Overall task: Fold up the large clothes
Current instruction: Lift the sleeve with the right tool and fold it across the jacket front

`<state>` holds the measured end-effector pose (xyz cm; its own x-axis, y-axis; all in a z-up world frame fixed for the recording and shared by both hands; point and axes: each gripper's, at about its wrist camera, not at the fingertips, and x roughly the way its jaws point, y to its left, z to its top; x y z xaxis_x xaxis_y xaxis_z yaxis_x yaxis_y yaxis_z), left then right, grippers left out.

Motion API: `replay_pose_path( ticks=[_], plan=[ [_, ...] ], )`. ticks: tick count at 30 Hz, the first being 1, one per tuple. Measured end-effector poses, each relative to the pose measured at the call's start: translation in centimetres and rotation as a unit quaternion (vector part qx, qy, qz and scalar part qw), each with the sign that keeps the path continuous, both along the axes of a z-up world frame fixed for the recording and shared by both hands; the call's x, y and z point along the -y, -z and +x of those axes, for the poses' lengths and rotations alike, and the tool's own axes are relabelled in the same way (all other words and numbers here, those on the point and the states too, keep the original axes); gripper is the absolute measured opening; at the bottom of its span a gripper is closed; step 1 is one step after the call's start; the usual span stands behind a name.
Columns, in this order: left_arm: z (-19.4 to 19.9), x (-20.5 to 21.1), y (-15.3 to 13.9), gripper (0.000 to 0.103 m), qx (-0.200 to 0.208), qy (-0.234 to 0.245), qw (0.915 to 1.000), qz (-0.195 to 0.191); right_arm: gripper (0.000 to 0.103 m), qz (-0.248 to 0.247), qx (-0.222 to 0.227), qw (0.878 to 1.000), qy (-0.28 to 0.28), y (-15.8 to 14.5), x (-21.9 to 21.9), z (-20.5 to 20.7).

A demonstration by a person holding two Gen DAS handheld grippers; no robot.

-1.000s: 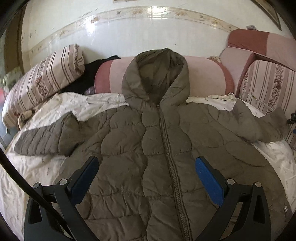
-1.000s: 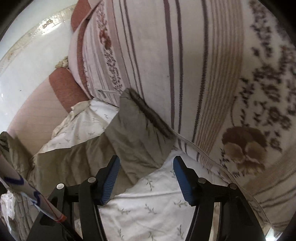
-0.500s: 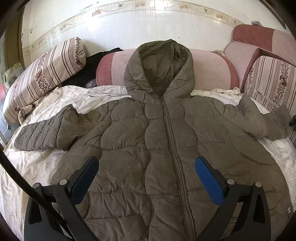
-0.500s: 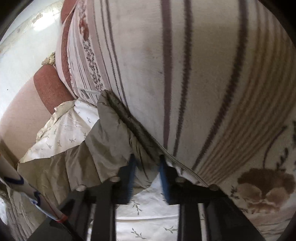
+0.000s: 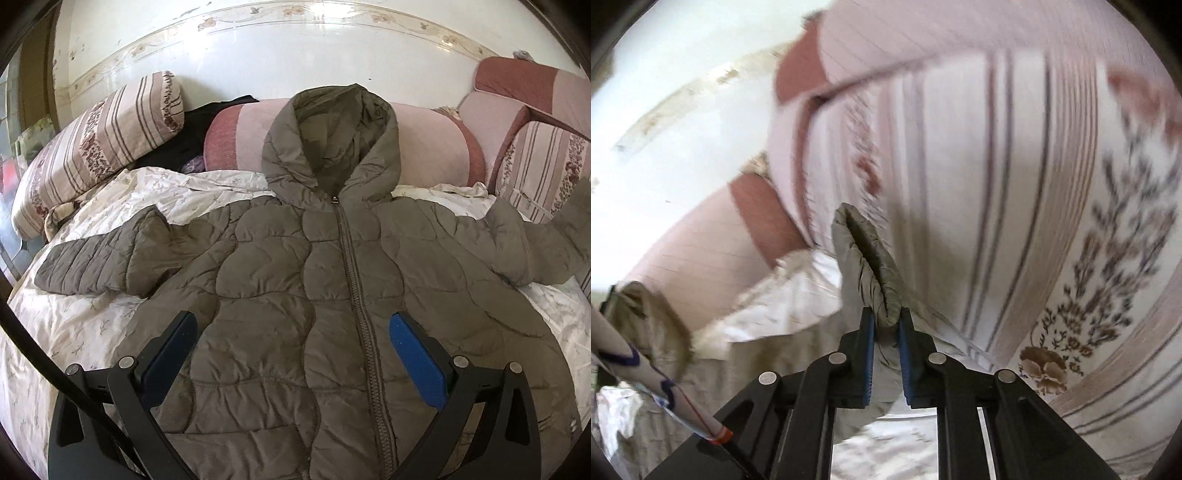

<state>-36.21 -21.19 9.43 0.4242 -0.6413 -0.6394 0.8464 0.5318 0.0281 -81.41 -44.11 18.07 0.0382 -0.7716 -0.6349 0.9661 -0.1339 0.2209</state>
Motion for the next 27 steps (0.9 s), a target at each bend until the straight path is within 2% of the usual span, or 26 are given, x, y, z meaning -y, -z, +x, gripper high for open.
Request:
replay_pose_path(
  ticks=[3, 8, 14, 18, 22, 27],
  plan=[
    [0.6, -0.5, -0.4, 0.103, -0.009, -0.008, 0.9999, -0.005, 0.012, -0.020, 0.005, 1.000, -0.019, -3.4, -1.6, 1.7],
    [1.9, -1.7, -1.3, 0.103, -0.014, -0.025, 0.9994, -0.018, 0.012, -0.059, 0.018, 0.995, -0.079, -8.7, -5.6, 6.8],
    [4.3, -3.5, -2.2, 0.103, -0.025, -0.051, 0.9979, -0.029, 0.012, -0.081, 0.021, 0.982, -0.167, -11.3, -10.3, 16.5],
    [6.2, -4.9, -2.5, 0.103, -0.034, -0.072, 0.9963, -0.033, 0.012, -0.076, 0.030, 0.971, -0.226, -11.2, -12.0, 23.4],
    [8.2, -6.5, -2.8, 0.103, -0.047, -0.097, 0.9934, -0.040, 0.012, -0.063, 0.033, 0.959, -0.276, -9.8, -13.7, 28.2],
    [10.1, -7.7, -2.6, 0.103, -0.056, -0.120, 0.9906, -0.033, 0.012, -0.032, 0.037, 0.942, -0.333, -5.8, -14.9, 35.1]
  ],
)
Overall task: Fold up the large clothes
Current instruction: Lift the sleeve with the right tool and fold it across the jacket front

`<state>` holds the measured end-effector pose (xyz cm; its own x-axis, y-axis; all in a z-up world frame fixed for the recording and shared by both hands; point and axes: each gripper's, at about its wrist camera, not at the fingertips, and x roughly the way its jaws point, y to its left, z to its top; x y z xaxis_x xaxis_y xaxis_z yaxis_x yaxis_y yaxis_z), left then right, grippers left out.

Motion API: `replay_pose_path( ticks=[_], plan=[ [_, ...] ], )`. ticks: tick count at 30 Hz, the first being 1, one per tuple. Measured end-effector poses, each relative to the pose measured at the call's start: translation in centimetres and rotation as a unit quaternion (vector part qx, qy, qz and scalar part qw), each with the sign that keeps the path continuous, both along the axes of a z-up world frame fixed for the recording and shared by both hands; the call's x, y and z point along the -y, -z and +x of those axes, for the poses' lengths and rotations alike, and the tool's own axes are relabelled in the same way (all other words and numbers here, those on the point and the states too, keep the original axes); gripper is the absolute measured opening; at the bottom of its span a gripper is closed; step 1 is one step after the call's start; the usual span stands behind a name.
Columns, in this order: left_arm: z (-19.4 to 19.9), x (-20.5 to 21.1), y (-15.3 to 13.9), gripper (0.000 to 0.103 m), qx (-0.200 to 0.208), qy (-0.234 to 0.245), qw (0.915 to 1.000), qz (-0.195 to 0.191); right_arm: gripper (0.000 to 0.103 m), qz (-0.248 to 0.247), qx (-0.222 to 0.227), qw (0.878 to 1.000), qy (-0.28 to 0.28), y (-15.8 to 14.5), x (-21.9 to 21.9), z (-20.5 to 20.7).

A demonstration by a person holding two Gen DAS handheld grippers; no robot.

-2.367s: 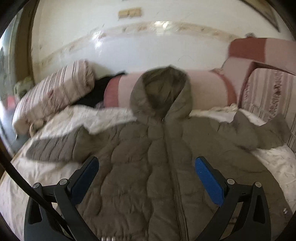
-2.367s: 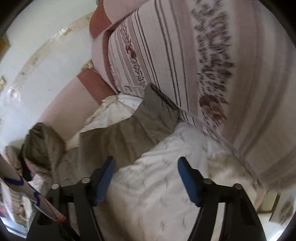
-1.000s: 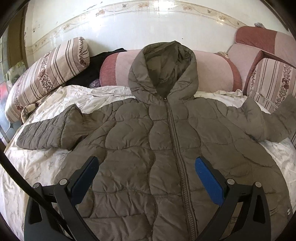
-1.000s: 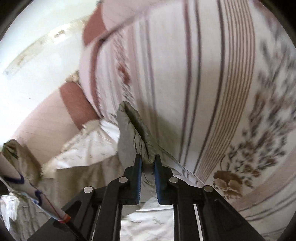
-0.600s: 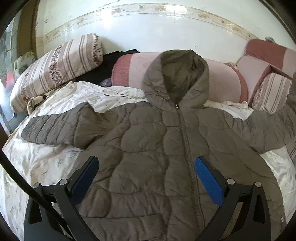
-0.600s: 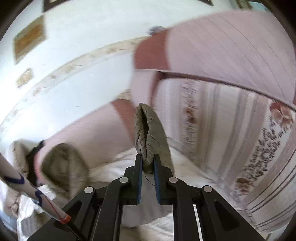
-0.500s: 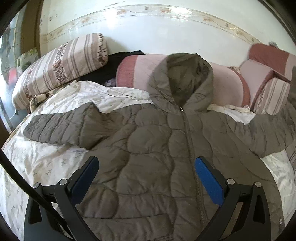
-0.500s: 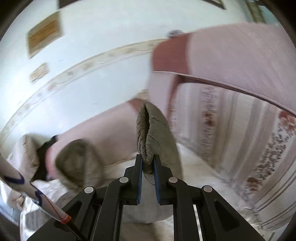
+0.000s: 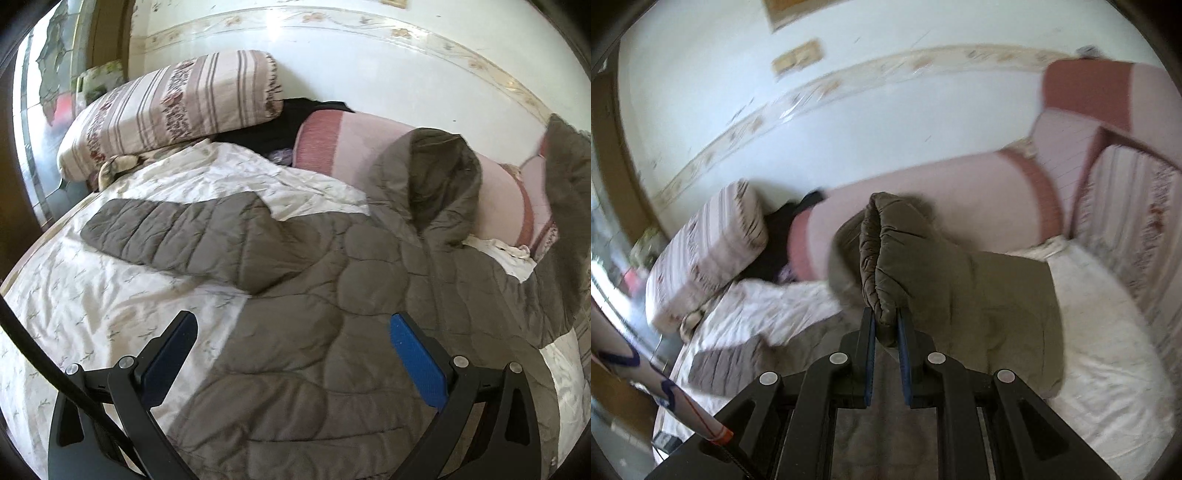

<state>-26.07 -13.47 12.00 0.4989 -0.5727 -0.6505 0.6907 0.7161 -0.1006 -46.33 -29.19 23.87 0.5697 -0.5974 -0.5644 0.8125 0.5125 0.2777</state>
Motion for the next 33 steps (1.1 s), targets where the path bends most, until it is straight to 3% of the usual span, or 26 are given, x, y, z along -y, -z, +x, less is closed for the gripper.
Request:
replay_pose_path(
  ticks=[9, 13, 15, 16, 22, 25, 28, 33],
  plan=[
    [2.4, -0.6, 0.6, 0.103, -0.013, -0.027, 0.9995, 0.009, 0.012, 0.084, -0.036, 0.994, -0.060, 11.1, -0.6, 9.4],
    [2.7, -0.3, 1.1, 0.103, -0.018, -0.031, 0.9993, 0.013, 0.013, 0.107, -0.043, 0.990, -0.078, 14.6, -0.8, 11.7],
    [3.0, 0.0, 1.4, 0.103, -0.021, -0.033, 0.9991, 0.015, 0.019, 0.128, -0.049, 0.986, -0.092, 16.1, -0.9, 12.7],
    [3.1, 0.2, 1.5, 0.103, -0.023, -0.034, 0.9990, 0.016, 0.028, 0.140, -0.044, 0.984, -0.100, 16.6, -1.0, 12.8],
    [3.6, 1.4, 2.0, 0.103, -0.021, -0.044, 0.9987, 0.017, 0.034, 0.132, -0.003, 0.982, -0.134, 14.7, -0.8, 9.3],
    [3.9, 2.3, 2.6, 0.103, -0.025, -0.048, 0.9983, 0.020, 0.036, 0.121, 0.012, 0.986, -0.118, 13.9, 0.9, 6.5],
    [4.1, 3.5, 3.3, 0.103, -0.036, -0.050, 0.9978, 0.026, 0.036, 0.124, 0.016, 0.989, -0.074, 14.1, 3.8, 3.2],
    [4.3, 5.9, 4.9, 0.103, -0.036, -0.045, 0.9973, 0.044, 0.036, 0.125, -0.034, 0.990, 0.046, 17.7, 9.8, -1.9]
  ],
)
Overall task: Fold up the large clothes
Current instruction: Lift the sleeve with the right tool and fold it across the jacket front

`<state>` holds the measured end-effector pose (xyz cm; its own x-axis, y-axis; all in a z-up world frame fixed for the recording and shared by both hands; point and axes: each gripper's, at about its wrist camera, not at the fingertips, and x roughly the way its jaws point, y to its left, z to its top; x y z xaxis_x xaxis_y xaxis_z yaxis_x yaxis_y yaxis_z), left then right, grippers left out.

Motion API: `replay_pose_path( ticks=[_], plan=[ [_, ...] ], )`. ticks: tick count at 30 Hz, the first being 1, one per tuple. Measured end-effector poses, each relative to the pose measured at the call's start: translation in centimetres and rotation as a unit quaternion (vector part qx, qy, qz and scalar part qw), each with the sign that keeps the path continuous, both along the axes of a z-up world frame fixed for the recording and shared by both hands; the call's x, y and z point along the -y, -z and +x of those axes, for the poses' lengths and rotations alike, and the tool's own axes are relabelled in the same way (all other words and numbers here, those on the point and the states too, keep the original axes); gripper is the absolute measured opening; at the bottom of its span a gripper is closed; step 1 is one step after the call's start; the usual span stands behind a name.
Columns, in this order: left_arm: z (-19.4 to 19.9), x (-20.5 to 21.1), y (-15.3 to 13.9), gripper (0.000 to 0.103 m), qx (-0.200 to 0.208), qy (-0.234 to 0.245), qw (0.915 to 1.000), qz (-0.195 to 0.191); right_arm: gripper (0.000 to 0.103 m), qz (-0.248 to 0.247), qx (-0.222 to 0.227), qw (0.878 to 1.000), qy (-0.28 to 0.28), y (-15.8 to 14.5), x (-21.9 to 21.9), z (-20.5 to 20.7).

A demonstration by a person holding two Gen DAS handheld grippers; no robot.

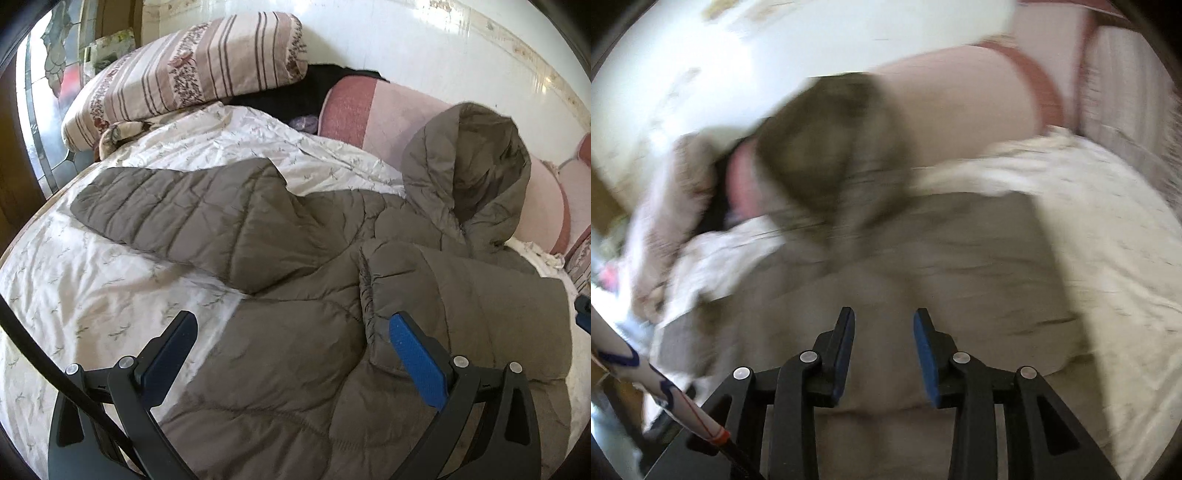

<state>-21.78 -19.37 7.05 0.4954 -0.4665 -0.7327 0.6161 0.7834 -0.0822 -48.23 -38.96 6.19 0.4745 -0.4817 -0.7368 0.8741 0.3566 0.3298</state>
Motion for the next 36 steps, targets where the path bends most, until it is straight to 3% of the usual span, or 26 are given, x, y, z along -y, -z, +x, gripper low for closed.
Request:
replay_pose_path(
  ticks=[5, 9, 14, 20, 23, 28, 30, 33, 35, 36],
  plan=[
    [1.3, 2.2, 3.1, 0.103, -0.023, -0.004, 0.9990, 0.038, 0.036, 0.031, -0.055, 0.995, 0.072, 4.3, 4.7, -3.8],
    [2.1, 3.1, 4.9, 0.103, -0.047, -0.009, 0.9967, 0.066, 0.033, 0.055, -0.070, 0.993, 0.077, 7.6, 6.1, -5.2],
    [1.7, 3.8, 5.5, 0.103, -0.031, -0.001, 0.9954, 0.091, 0.033, 0.049, -0.081, 0.992, 0.078, 7.4, 6.0, -5.3],
    [0.9, 2.3, 2.7, 0.103, -0.023, -0.010, 0.9983, 0.053, 0.035, 0.020, -0.063, 0.997, 0.047, 3.1, -1.2, -4.6],
    [-0.5, 1.9, 1.0, 0.103, -0.005, 0.009, 0.9993, 0.037, 0.035, 0.035, -0.061, 0.997, 0.008, 3.4, -6.1, -3.6],
    [-3.6, 1.9, -0.3, 0.103, 0.019, 0.058, 0.9972, 0.044, 0.035, 0.040, -0.102, 0.994, -0.028, 5.8, -12.0, -1.5],
    [-4.9, 1.4, -0.9, 0.103, 0.037, 0.075, 0.9955, 0.044, 0.041, 0.038, -0.113, 0.992, -0.028, 7.1, -13.5, -0.9],
    [-6.6, 0.3, -1.6, 0.103, 0.048, 0.096, 0.9933, 0.041, 0.060, 0.011, -0.153, 0.988, -0.024, 8.4, -14.3, -0.3],
    [-7.5, -0.6, -1.7, 0.103, 0.040, 0.108, 0.9926, 0.039, 0.096, 0.007, -0.188, 0.982, -0.003, 8.7, -14.2, -0.3],
    [-7.9, -1.1, -1.7, 0.103, 0.036, 0.112, 0.9923, 0.039, 0.103, 0.019, -0.195, 0.980, 0.021, 9.0, -13.8, -0.8]
  ],
)
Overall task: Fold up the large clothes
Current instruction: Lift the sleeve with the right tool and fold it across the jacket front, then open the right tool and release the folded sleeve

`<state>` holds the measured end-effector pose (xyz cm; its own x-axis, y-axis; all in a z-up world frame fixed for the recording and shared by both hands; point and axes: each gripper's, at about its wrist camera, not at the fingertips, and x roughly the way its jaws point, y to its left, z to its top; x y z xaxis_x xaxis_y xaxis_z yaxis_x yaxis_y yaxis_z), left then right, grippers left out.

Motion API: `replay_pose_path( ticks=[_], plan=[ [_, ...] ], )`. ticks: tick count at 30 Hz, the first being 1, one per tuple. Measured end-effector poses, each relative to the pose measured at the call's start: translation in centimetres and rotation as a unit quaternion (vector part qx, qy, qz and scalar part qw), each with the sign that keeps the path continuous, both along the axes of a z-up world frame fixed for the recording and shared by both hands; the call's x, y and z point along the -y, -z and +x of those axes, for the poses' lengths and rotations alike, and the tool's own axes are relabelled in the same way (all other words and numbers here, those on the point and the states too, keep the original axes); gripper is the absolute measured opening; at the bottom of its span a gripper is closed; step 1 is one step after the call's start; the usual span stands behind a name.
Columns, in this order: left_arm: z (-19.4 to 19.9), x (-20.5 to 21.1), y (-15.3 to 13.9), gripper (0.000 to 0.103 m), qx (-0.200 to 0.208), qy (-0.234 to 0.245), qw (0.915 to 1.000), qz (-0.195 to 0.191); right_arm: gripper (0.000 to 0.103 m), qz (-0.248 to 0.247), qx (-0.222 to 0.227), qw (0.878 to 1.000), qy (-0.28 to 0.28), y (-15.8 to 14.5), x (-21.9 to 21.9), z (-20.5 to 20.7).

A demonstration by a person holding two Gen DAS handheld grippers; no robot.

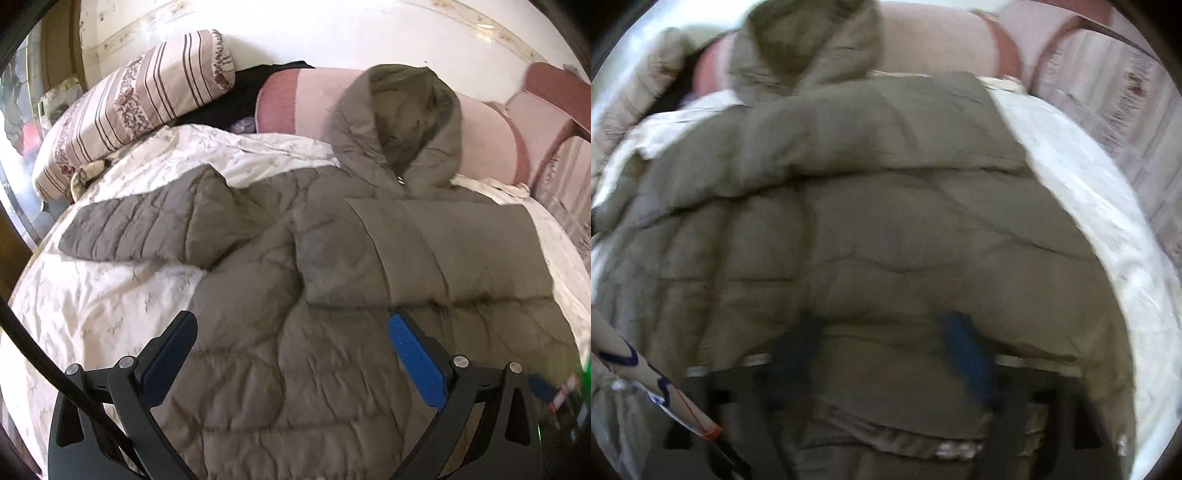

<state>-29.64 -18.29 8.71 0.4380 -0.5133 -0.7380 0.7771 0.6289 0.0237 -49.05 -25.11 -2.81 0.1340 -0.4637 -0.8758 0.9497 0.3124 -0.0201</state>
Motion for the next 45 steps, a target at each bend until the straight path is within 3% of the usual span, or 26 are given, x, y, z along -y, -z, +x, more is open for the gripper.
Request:
replay_pose_path(
  ticks=[1, 3, 12, 18, 19, 20, 23, 24, 28, 30, 34, 39, 41, 45],
  plan=[
    [-0.4, -0.4, 0.0, 0.103, -0.002, 0.003, 1.0000, 0.003, 0.103, 0.012, 0.004, 1.000, 0.020, 0.2, 0.3, -0.5],
    [-0.9, -1.3, 0.0, 0.103, -0.005, 0.003, 1.0000, 0.003, 0.103, 0.038, 0.055, 0.997, 0.042, 0.5, 0.6, -2.1],
    [-3.5, -6.5, 0.1, 0.103, -0.011, -0.013, 0.9998, 0.004, 0.103, 0.016, 0.044, 0.999, -0.008, 0.3, -1.6, -2.2],
    [-5.3, -9.0, 0.1, 0.103, 0.011, -0.029, 0.9993, 0.020, 0.103, 0.002, 0.099, 0.995, -0.027, -0.5, -3.7, -4.1],
    [-5.6, -9.6, 0.0, 0.103, 0.011, -0.031, 0.9993, 0.020, 0.100, 0.005, 0.112, 0.993, -0.028, -0.8, -3.8, -4.4],
    [-5.9, -10.1, -0.3, 0.103, 0.012, -0.032, 0.9992, 0.019, 0.091, -0.001, 0.132, 0.991, -0.018, -1.5, -4.1, -5.0],
    [-6.9, -11.7, -1.6, 0.103, 0.029, -0.038, 0.9988, 0.010, 0.078, -0.004, 0.209, 0.978, 0.014, -3.2, -4.8, -6.7],
    [-7.0, -12.2, -2.0, 0.103, 0.032, -0.039, 0.9987, 0.007, 0.077, 0.003, 0.251, 0.968, 0.011, -3.9, -5.1, -7.5],
    [-7.6, -13.7, -3.5, 0.103, 0.039, -0.045, 0.9982, -0.006, 0.077, -0.047, 0.314, 0.948, -0.019, -7.3, -6.6, -8.8],
    [-7.8, -14.1, -4.0, 0.103, 0.041, -0.046, 0.9981, -0.010, 0.077, -0.047, 0.356, 0.933, -0.028, -8.5, -6.9, -9.5],
    [-7.8, -14.3, -4.6, 0.103, 0.037, -0.045, 0.9979, -0.027, 0.077, -0.030, 0.393, 0.919, -0.025, -9.1, -6.8, -9.7],
    [-7.4, -13.4, -4.5, 0.103, 0.029, -0.031, 0.9983, -0.040, 0.076, 0.005, 0.454, 0.891, -0.013, -9.0, -7.1, -10.9],
    [-7.2, -13.4, -4.2, 0.103, 0.025, -0.028, 0.9982, -0.046, 0.076, 0.018, 0.464, 0.886, -0.004, -8.8, -7.1, -11.1],
    [-6.4, -13.7, -3.4, 0.103, 0.011, -0.023, 0.9985, -0.048, 0.076, -0.005, 0.436, 0.900, 0.000, -10.2, -7.7, -11.1]
  ],
)
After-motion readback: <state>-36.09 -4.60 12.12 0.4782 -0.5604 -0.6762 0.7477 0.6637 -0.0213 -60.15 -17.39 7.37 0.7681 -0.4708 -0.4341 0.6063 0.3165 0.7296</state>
